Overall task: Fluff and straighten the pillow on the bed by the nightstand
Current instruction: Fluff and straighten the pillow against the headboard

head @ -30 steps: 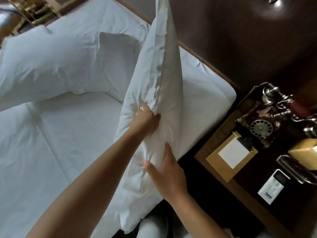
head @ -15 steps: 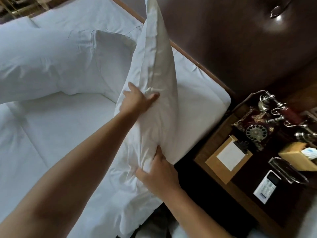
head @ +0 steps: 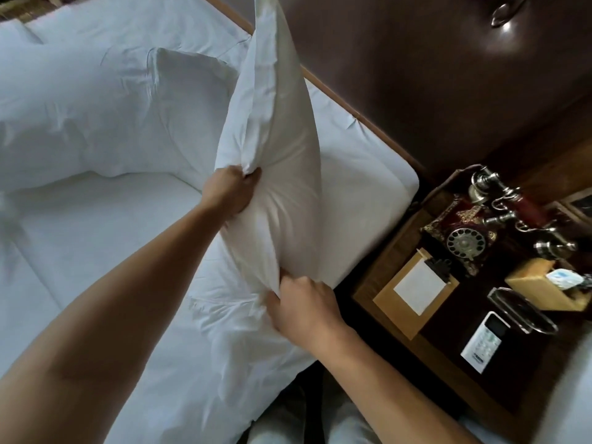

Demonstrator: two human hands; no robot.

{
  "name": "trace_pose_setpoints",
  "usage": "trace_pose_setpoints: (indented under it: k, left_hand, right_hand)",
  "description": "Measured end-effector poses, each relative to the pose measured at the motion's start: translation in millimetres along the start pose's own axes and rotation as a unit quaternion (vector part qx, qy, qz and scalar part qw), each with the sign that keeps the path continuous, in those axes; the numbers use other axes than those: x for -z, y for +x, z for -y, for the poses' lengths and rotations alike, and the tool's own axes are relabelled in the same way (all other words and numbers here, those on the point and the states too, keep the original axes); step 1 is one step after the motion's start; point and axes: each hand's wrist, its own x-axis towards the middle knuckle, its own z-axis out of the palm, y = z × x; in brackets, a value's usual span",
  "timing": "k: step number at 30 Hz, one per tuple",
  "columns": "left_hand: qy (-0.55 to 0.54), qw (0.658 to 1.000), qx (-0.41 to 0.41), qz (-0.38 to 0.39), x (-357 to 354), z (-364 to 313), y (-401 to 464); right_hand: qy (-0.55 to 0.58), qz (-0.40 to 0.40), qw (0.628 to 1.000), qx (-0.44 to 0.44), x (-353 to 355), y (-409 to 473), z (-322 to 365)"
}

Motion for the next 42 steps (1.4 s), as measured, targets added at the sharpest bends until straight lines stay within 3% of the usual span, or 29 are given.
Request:
trace_pose_setpoints:
  k: [10,16,19,22,27,28,35,38,42]
  left_hand:
    - [-0.187,0.978,0.077,-0.056,51,-24,20]
    - [-0.232,0.963,0.135,-0.026,21,-67,31]
    - [-0.213,0.968,0.134,-0.010,-10,-93,18]
    - [-0.176,0.977,0.115,-0.023,-32,-118,13]
    - [-0.144,0.981,0.130,-0.027,-38,-152,28]
    - [-0.140,0.981,0.133,-0.027,-38,-156,29]
    - [-0.147,0.977,0.141,-0.067,-56,-181,24]
    - [-0.146,0.973,0.130,-0.121,-63,-188,26]
    - [-0.142,0.972,0.170,-0.083,-68,-202,49]
  right_hand:
    - [-0.036,-0.018,0.997,0.070,127,2,-36]
    - [-0.135,0.032,0.989,0.051,195,9,-101]
    - [-0.146,0.078,0.986,0.005,194,8,-144]
    - [-0.104,0.075,0.991,-0.037,181,-1,-176]
    - [0.028,-0.115,0.992,-0.031,156,-20,-188]
    - [0.045,-0.125,0.991,-0.022,152,-22,-187]
    - [-0.006,0.030,0.997,-0.064,123,-11,-217]
    - [-0.001,0.036,0.997,-0.072,114,-5,-234]
    - [0.001,0.008,0.998,-0.064,113,6,-248]
